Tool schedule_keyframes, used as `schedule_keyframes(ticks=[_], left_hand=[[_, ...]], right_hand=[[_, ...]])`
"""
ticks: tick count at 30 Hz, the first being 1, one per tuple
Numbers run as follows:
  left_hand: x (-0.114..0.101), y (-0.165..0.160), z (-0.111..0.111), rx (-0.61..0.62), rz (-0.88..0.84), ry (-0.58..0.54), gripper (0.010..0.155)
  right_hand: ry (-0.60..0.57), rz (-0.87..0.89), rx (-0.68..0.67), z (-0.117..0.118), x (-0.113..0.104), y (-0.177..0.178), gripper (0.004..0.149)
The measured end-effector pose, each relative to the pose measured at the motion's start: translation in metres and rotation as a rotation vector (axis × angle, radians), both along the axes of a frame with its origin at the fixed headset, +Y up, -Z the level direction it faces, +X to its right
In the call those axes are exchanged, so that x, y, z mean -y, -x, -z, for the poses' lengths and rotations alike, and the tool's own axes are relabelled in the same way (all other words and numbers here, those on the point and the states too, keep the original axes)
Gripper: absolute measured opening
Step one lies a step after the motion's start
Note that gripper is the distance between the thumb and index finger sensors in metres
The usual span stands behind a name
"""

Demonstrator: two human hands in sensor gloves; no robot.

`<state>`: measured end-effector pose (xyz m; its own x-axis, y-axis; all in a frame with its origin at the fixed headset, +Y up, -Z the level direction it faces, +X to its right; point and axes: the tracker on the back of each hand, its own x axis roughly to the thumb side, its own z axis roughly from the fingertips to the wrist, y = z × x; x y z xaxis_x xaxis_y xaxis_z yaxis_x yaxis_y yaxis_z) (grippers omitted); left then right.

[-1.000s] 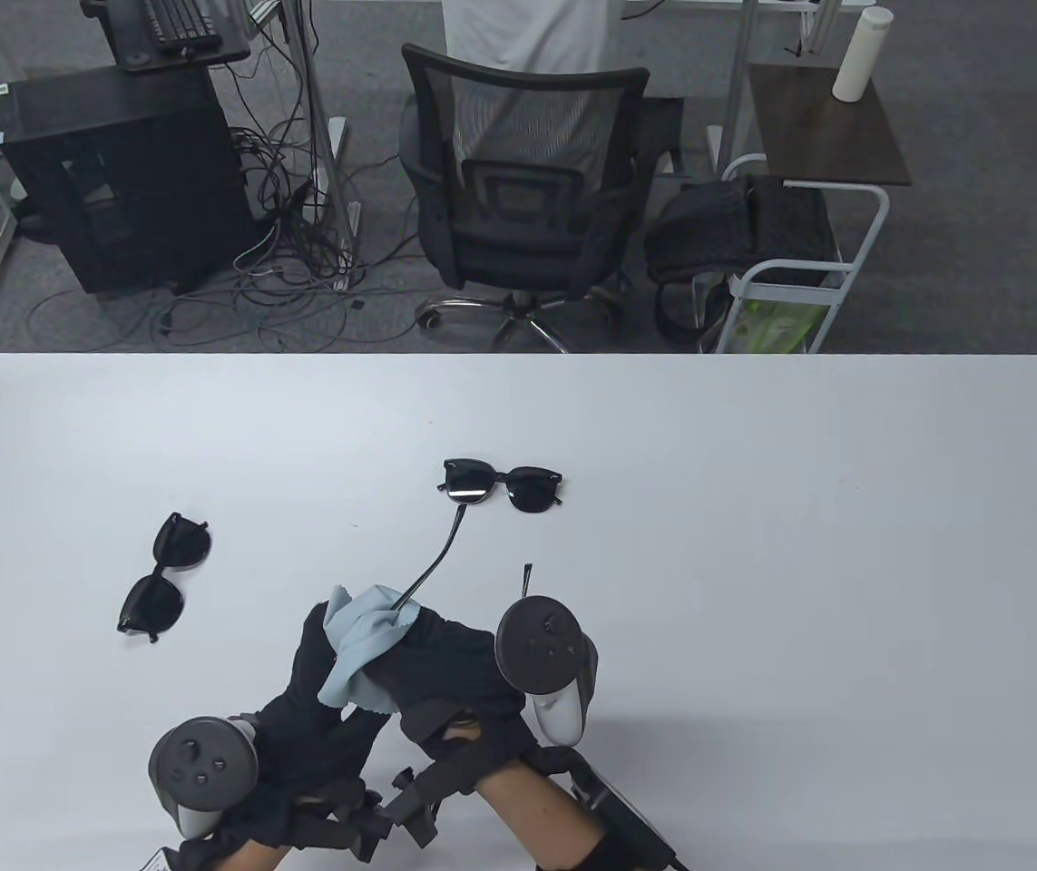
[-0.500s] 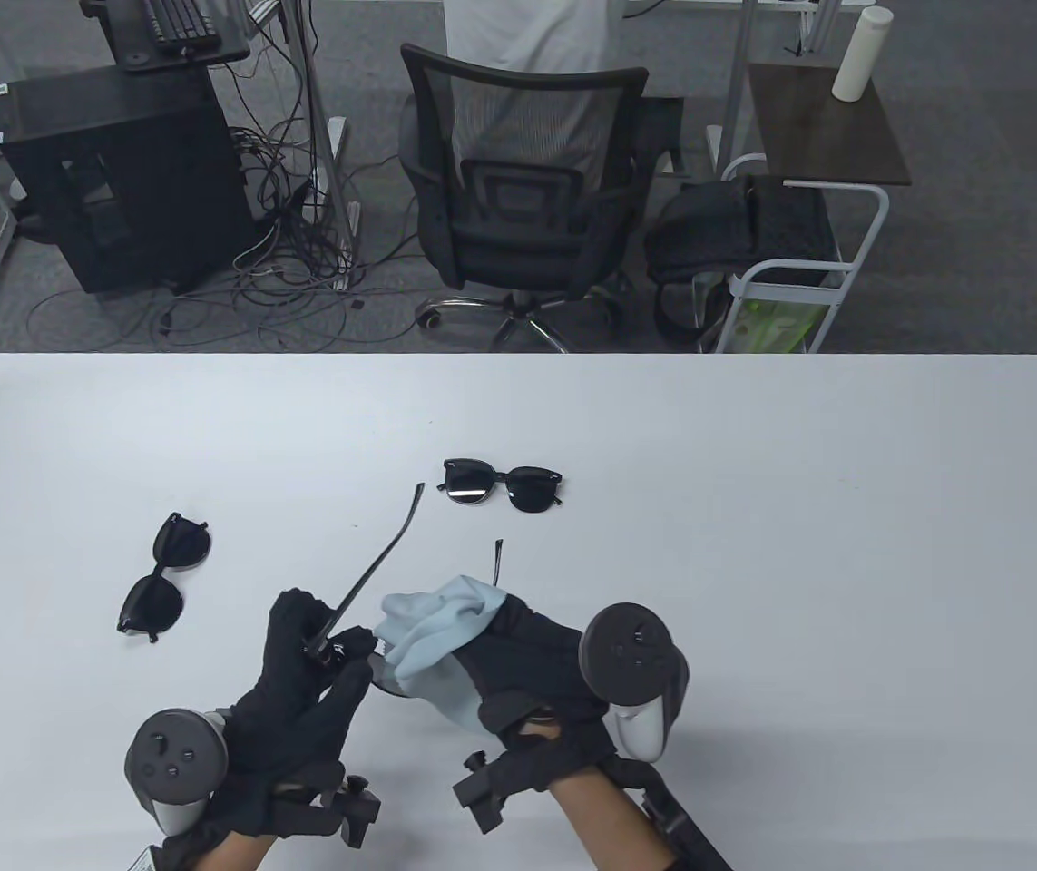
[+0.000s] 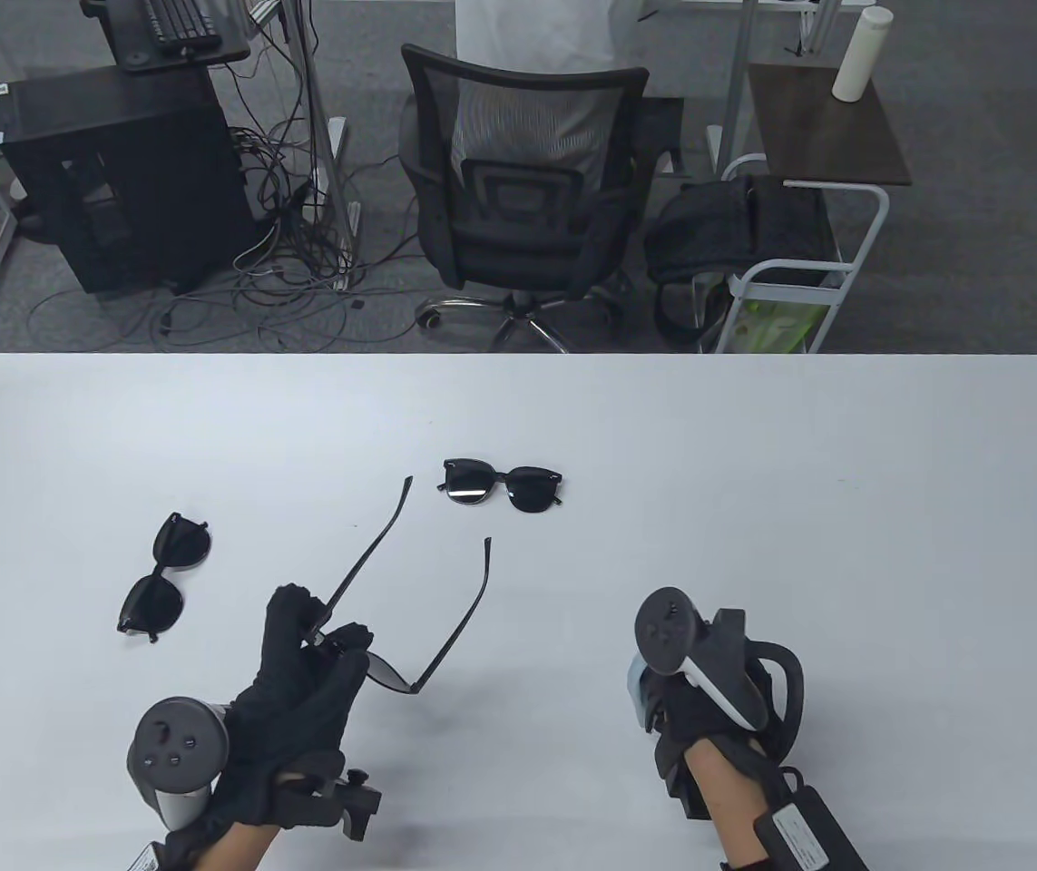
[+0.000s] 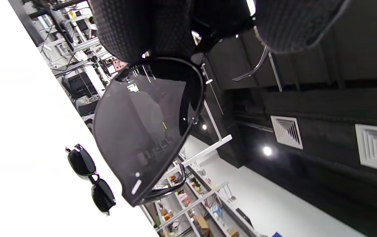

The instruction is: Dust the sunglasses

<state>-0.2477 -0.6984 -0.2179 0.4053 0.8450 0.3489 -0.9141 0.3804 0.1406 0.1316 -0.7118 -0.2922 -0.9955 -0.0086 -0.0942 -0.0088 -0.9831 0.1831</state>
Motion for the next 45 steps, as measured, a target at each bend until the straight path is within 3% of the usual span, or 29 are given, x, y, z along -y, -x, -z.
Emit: schedule_keyframes(ticks=[4,8,13,15,18,21,23,25,27,33,39,42,45], left_hand=[[0.0,-0.001,0.0,0.005,0.022,-0.002,0.089],[-0.001,0.0,0.001,0.006,0.005,0.003,0.089],[0.0,0.001,0.001,0.002,0.01,0.001,0.09],[0.0,0.001,0.0,0.002,-0.004,0.009,0.09],[0.002,0.002,0.0,0.017,-0.1,0.06,0.09],[0.009,0.003,0.001,0.052,-0.304,0.178,0.09],[0.014,0.004,0.002,0.079,-0.446,0.255,0.09],[0.019,0.006,0.003,0.097,-0.56,0.32,0.09],[0.022,0.009,0.004,0.103,-0.611,0.352,0.09],[0.026,0.007,0.005,0.133,-0.669,0.404,0.09],[0.028,0.0,0.003,0.158,-0.627,0.441,0.094],[0.028,0.003,0.002,0.093,-0.606,0.439,0.106],[0.022,0.009,0.003,0.037,-0.466,0.333,0.103]], right_hand=[[0.12,-0.151,-0.02,0.013,0.035,0.003,0.051],[0.175,-0.118,-0.024,0.014,0.037,-0.003,0.061],[0.261,-0.075,-0.025,0.01,0.017,-0.016,0.071],[0.214,-0.079,-0.01,0.007,0.003,-0.022,0.072],[0.019,0.04,-0.02,-0.002,-0.026,-0.016,0.073],[-0.051,0.306,-0.183,-0.018,-0.052,0.024,0.078],[-0.037,0.409,-0.323,-0.027,-0.062,0.06,0.083],[-0.02,0.43,-0.47,-0.036,-0.069,0.103,0.088],[-0.08,0.399,-0.542,-0.04,-0.074,0.133,0.09],[-0.236,0.462,-0.603,-0.04,-0.079,0.177,0.081],[-0.367,0.413,-0.685,-0.047,-0.083,0.181,0.05],[-0.364,0.432,-0.679,-0.049,-0.082,0.175,0.046],[-0.293,0.507,-0.684,-0.046,-0.08,0.168,0.044]])
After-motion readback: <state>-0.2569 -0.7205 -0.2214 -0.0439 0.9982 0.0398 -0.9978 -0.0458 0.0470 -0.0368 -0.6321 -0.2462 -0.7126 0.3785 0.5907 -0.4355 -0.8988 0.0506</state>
